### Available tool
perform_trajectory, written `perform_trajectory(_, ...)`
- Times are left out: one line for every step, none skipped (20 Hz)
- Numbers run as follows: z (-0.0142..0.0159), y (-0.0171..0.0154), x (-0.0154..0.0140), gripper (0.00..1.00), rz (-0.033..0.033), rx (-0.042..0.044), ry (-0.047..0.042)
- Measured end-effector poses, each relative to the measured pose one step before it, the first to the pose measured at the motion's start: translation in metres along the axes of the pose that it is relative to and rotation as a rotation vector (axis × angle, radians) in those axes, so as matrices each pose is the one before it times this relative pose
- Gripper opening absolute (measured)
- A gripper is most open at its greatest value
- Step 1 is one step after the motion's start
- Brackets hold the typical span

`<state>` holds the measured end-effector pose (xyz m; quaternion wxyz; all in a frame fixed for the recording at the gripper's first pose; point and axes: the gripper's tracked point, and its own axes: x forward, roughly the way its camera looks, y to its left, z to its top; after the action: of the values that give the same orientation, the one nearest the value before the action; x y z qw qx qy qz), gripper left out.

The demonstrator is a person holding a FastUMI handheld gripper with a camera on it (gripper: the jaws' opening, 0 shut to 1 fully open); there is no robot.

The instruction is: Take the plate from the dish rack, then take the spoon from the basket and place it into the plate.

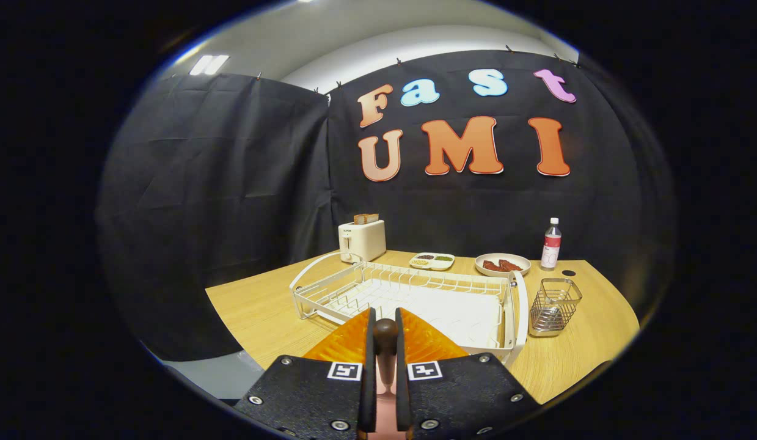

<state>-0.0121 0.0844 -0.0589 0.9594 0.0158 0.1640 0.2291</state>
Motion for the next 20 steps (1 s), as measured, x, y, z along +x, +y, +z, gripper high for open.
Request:
perform_trajectory(-0.00289, -0.00407, -0.00327, 0.13, 0.00234, 0.01474, 0.00178)
perform_trajectory(-0.00189, -0.00194, -0.00391, 0.13, 0.0056, 0.0154, 0.00578)
perform_trajectory(-0.00158, -0.00182, -0.00426, 0.13, 0.00432, 0.00975, 0.00527)
perform_trajectory(-0.00155, -0.00259, -0.00388, 0.13, 0.00167, 0.00692, 0.00365)
perform_trajectory(-0.00204, -0.00169, -0.00214, 0.13, 0.00141, 0.00716, 0.00289)
perform_trajectory(-0.002, -0.00272, -0.00377, 0.13, 0.00071, 0.00736, 0.00017)
perform_trajectory(-0.0046, -0.00134, -0.00292, 0.13, 0.00025, 0.00648, 0.00678)
perform_trajectory(-0.00704, -0.00198, -0.00279, 0.13, -0.00105, 0.00545, 0.01156)
perform_trajectory(-0.00971, -0.00341, -0.0026, 0.13, -0.00768, 0.00436, 0.01564)
perform_trajectory(-0.009, -0.0036, -0.00135, 0.14, -0.01094, 0.00948, 0.0144)
perform_trajectory(-0.00985, -0.003, -0.00038, 0.14, -0.01231, 0.00819, 0.01745)
perform_trajectory(-0.00849, -0.00158, -0.00034, 0.14, -0.00727, 0.00355, 0.01979)
perform_trajectory(-0.00394, 0.0001, -0.00158, 0.14, -0.00567, 0.00162, 0.00923)
perform_trajectory(0.00061, 0.00024, 0.00053, 0.14, -0.00003, 0.00644, -0.00226)
perform_trajectory(-0.00148, 0.00064, 0.00021, 0.14, -0.00111, 0.00271, 0.00061)
perform_trajectory(-0.00076, -0.0006, 0.00067, 0.14, -0.00134, 0.00067, 0.00074)
perform_trajectory(-0.00159, 0.0007, 0.00058, 0.14, -0.00138, 0.00007, 0.00505)
perform_trajectory(-0.00313, -0.00095, 0.001, 0.14, -0.00615, -0.00173, 0.00873)
perform_trajectory(-0.00492, 0.00012, 0.00206, 0.16, -0.00744, -0.00551, 0.0137)
perform_trajectory(-0.00432, -0.00055, 0.00179, 0.17, -0.00785, -0.00674, 0.01246)
